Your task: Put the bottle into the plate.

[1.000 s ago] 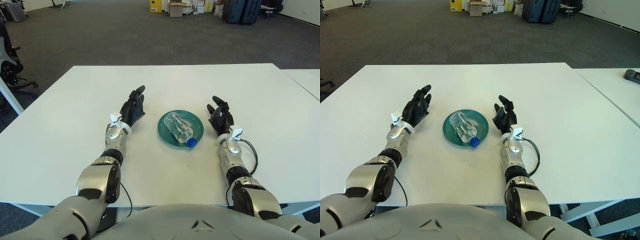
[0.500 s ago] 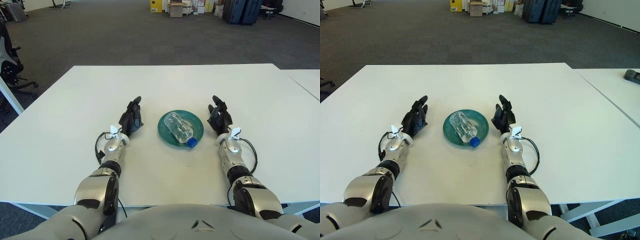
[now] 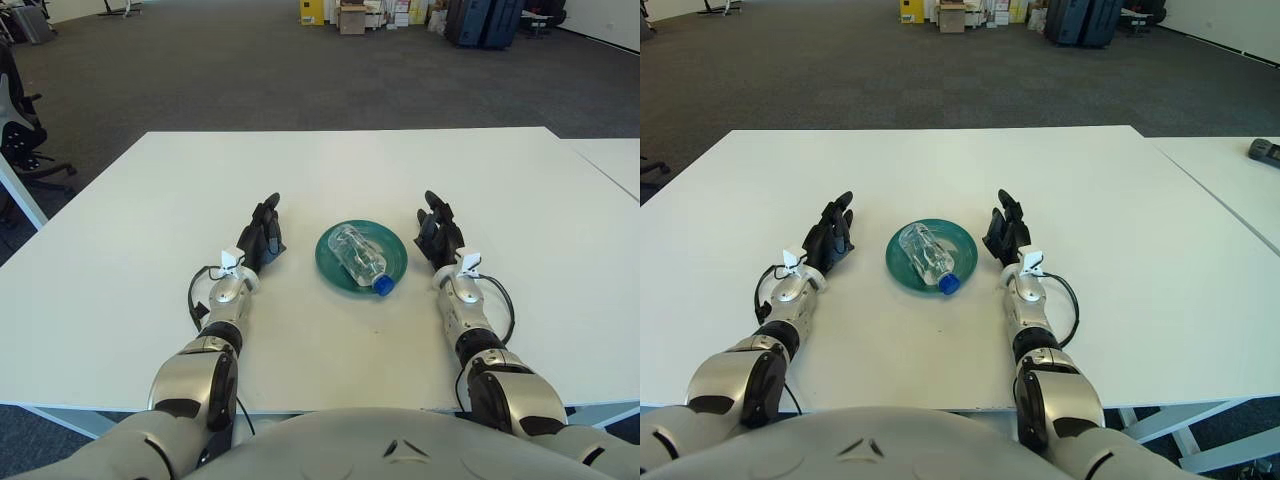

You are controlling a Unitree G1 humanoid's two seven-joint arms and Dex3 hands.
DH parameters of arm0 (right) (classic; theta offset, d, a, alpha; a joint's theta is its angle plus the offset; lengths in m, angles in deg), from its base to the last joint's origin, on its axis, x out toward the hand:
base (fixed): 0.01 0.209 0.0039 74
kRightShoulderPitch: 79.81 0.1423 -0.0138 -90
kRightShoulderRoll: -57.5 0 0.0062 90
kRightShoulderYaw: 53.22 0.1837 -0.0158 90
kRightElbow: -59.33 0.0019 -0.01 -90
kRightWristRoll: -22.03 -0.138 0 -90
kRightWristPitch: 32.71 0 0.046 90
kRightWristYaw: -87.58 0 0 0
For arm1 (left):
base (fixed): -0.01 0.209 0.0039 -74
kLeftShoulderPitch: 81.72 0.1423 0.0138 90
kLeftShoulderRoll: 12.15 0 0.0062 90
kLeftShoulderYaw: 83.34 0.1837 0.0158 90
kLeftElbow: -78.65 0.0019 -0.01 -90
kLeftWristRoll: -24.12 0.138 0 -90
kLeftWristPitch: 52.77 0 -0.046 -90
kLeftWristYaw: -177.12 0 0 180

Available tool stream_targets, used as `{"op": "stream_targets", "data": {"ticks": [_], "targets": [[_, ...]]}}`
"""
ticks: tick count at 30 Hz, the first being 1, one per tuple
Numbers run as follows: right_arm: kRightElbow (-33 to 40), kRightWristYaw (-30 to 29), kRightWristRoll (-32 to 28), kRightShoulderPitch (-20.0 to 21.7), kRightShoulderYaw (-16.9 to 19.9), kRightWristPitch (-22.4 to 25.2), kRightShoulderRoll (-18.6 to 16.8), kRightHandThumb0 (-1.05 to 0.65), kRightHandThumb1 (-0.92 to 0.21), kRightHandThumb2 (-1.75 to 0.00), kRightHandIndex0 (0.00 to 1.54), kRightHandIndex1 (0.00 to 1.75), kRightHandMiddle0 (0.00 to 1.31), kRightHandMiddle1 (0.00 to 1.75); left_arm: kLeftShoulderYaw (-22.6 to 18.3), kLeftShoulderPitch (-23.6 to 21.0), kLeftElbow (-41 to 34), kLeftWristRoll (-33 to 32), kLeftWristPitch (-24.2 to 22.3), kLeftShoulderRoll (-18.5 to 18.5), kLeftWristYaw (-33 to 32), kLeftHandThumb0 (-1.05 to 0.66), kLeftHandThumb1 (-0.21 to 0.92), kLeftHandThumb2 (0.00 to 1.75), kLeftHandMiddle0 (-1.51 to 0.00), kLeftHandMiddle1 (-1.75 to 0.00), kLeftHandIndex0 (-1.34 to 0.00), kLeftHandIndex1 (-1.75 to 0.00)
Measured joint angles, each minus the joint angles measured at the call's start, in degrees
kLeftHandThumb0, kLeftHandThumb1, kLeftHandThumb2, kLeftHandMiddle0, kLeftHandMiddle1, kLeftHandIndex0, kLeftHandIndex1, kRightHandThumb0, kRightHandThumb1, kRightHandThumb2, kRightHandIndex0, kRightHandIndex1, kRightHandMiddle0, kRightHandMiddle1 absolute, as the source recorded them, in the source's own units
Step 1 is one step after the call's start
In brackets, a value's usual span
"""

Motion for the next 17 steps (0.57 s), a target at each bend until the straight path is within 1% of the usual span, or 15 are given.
{"op": "stream_targets", "data": {"ticks": [7,13,17], "targets": [[-0.36,0.34,-0.01,0.1,-0.01,0.22,0.44,-0.76,-0.92,-0.93,0.12,0.0,0.0,0.29,-0.52,0.0,0.07,0.01,0.02,-0.19,-0.55,-0.85,0.92,0.92,-0.21,-0.02,0.0,-0.48],[-0.61,0.34,-0.01,0.2,-0.02,0.43,0.48,-0.77,-0.92,-0.92,0.13,0.0,0.0,0.34,-0.95,-0.07,0.31,-0.07,0.02,-0.13,-0.11,-0.79,0.92,0.81,-0.24,-0.02,0.0,-0.55],[-0.71,0.33,-0.03,0.25,0.01,0.42,0.5,-0.76,-0.92,-0.91,0.14,0.01,0.0,0.38,-1.52,-0.09,0.41,-0.38,-0.08,-0.03,1.69,-0.78,0.92,0.74,-0.26,-0.02,0.0,-0.56]]}}
